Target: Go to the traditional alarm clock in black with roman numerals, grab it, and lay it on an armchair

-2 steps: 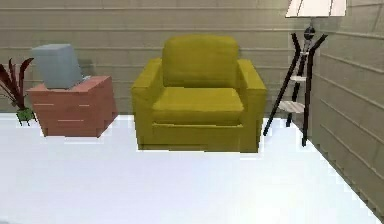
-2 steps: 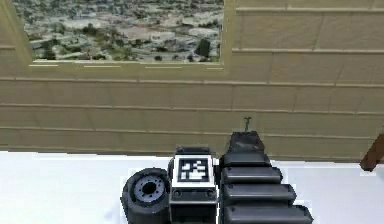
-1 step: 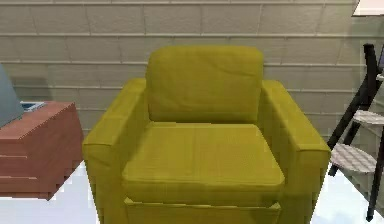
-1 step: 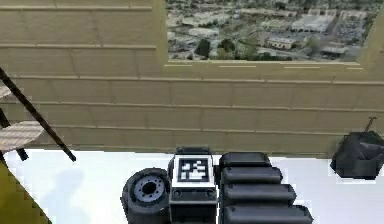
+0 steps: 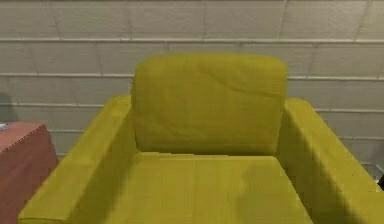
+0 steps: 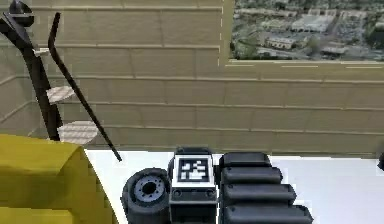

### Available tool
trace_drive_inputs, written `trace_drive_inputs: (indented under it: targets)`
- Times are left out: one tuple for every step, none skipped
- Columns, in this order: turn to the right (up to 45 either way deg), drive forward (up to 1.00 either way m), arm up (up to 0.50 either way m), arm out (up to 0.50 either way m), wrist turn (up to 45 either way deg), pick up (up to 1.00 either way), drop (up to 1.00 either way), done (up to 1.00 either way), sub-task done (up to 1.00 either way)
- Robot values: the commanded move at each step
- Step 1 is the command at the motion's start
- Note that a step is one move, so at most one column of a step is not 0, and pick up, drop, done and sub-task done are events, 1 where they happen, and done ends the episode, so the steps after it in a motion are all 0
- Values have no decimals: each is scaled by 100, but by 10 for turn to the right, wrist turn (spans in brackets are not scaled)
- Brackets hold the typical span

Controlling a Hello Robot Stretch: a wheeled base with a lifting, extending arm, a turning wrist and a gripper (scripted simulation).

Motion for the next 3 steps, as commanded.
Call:
trace_drive_inputs:
  targets:
    - [-450, 0, 0, 0, 0, 0, 0, 0, 0]
    - [-300, 0, 0, 0, 0, 0, 0, 0, 0]
    - [0, 0, 0, 42, 0, 0, 0, 0, 0]
